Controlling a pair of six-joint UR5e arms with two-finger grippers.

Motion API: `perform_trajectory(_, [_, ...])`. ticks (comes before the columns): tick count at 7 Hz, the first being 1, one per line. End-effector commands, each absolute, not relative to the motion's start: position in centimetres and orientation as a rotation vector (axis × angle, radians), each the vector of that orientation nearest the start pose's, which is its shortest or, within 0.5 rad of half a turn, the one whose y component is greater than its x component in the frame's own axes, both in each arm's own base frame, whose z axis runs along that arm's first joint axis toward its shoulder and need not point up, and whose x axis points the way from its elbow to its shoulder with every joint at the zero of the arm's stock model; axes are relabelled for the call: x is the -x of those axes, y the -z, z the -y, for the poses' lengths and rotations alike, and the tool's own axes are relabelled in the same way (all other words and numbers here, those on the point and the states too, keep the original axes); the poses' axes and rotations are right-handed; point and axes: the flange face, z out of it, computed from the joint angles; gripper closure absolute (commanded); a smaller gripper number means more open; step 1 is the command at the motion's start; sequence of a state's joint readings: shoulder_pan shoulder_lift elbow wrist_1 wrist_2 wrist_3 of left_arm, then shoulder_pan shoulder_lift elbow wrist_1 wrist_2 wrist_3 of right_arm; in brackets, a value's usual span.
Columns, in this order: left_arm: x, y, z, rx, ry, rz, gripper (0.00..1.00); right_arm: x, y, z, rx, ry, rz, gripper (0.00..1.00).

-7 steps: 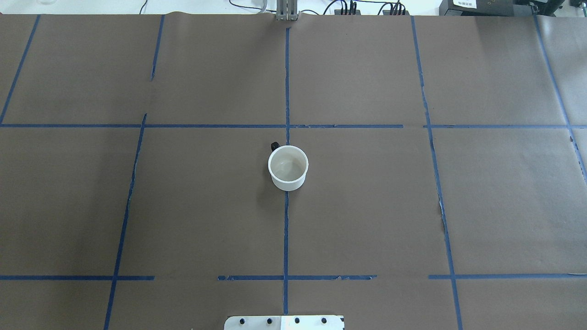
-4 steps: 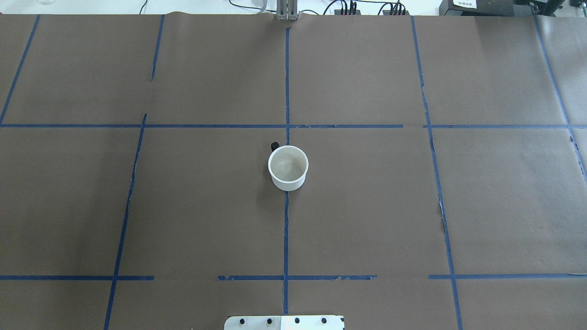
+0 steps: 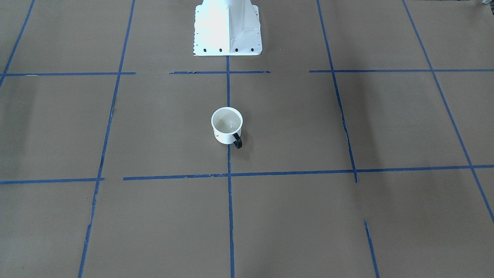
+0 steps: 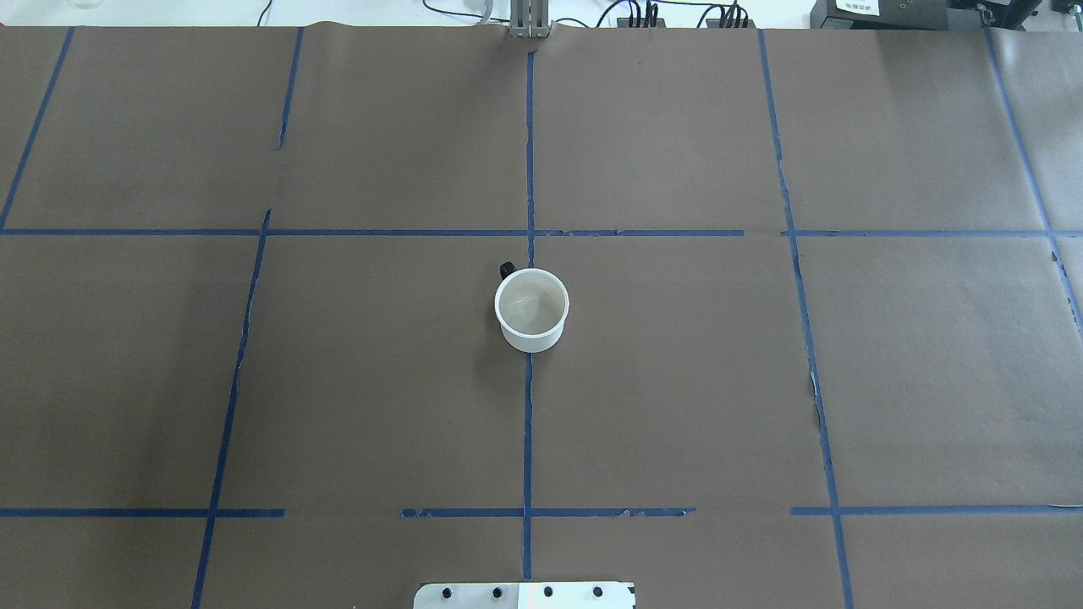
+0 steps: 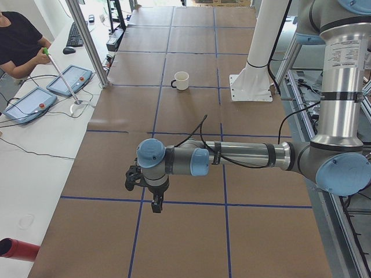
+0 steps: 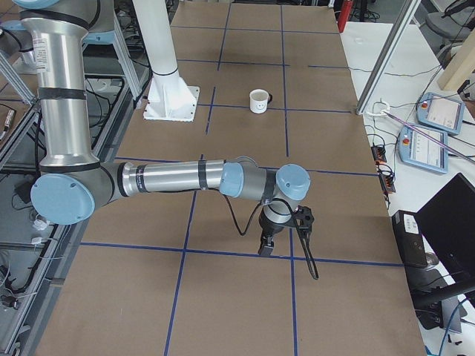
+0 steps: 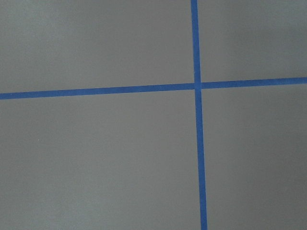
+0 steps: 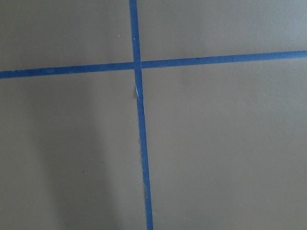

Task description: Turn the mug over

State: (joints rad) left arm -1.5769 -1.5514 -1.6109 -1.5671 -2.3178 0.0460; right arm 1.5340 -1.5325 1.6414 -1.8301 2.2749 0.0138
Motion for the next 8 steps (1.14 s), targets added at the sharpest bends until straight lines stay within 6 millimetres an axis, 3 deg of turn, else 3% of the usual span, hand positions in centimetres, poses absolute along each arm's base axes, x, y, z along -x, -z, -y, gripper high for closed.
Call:
perform_trajectory(1, [6.86, -65.05, 48.47, -0.034, -0.044, -0.746, 0.00, -5.06, -63.45, 49.56, 0.162, -0.031, 0.699, 0.00])
perform_trajectory(8, [6.86, -64.41, 48.66, -0.044, -0.048, -0.746, 0.00, -5.06, -63.38, 49.56, 0.160, -0.030, 0.699, 0.00])
